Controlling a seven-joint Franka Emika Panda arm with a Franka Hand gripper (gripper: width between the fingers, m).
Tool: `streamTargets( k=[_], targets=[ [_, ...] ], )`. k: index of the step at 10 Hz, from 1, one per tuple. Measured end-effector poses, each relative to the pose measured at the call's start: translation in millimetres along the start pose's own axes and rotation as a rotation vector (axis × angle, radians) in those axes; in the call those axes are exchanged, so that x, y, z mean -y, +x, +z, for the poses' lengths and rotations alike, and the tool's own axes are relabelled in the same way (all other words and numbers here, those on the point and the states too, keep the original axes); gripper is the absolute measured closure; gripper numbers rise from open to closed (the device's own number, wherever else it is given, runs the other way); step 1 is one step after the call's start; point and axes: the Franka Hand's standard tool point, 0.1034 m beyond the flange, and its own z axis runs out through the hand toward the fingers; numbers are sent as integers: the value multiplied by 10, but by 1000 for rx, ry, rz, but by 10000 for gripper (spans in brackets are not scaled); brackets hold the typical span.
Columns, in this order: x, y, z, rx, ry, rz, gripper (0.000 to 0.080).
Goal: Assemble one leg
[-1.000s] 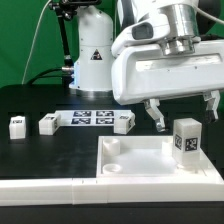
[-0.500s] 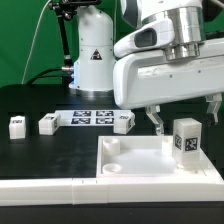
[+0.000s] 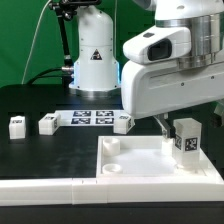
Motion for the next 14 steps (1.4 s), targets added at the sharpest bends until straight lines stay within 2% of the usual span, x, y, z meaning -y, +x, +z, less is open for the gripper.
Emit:
streamTargets(
  k=[1,2,3,4,8,9,14],
  targets=[
    [0,0,0,0,0,0,248],
    [-1,0,1,0,0,0,248],
    [-3,1,-1,0,0,1,431],
    [-10,3,-5,-1,0,2,486],
    [-20,7,-10,-3,0,39,486],
    [-20,10,-10,-6,13,206,486],
    [-38,36,-5,-54,17,888,486]
  ],
)
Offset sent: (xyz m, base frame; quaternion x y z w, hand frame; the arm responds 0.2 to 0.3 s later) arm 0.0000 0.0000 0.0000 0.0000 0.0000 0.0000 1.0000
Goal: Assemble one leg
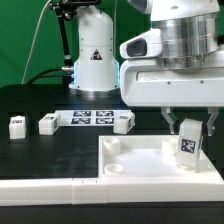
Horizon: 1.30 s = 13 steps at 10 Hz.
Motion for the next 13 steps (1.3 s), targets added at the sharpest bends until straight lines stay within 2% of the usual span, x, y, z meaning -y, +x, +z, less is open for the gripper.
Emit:
streamTargets(
  k=[2,3,4,5,6,7,10,11,13],
  targets=[
    [10,-54,8,17,-7,205,486],
    [16,-60,10,21,-3,226,486],
    [15,-61,13,21,-3,196,403],
    [15,-62,14,22,-3,149,403],
    [15,-64,16,22,-3,97,228],
    [14,-66,21,22,-3,38,166],
    [77,-159,37,1,-49,-354,151],
    [87,-174,37,-9,-75,-483,151],
    [55,-149,30,-5,-102,-720,151]
  ],
)
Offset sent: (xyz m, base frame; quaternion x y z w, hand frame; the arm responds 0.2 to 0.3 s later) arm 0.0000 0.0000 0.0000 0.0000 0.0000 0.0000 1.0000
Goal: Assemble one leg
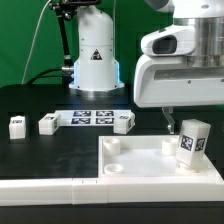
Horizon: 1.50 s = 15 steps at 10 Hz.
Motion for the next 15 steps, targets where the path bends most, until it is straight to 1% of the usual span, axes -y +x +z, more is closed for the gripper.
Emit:
streamTargets(
  k=[3,4,5,6,7,8,9,10,14,15],
  targets=[
    [-82,23,12,-22,-2,-264,151],
    [-106,25,23,-28,-1,-309,151],
    [-99,24,24,-28,-1,-315,151],
    [-97,23,26,-28,-1,-315,185],
    [-99,23,28,-27,-1,-314,185],
    [-99,22,29,-27,-1,-314,365],
    [-106,23,30,-27,-2,-314,365],
    [-126,25,30,-27,-4,-312,505],
    [-125,25,30,-27,-3,-289,505],
    [-131,25,31,-31,5,-191,505]
  ],
)
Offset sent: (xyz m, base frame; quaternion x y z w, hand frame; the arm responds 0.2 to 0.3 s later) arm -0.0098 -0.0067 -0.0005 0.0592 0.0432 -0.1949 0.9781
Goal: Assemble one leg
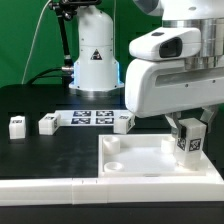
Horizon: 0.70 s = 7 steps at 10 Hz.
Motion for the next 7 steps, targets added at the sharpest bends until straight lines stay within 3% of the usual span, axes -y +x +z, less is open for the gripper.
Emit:
streamTargets(
  k=[5,7],
  targets=[
    [-28,-46,15,-22,-1,725,505],
    [-23,-42,21,-27,15,1012,505]
  ],
)
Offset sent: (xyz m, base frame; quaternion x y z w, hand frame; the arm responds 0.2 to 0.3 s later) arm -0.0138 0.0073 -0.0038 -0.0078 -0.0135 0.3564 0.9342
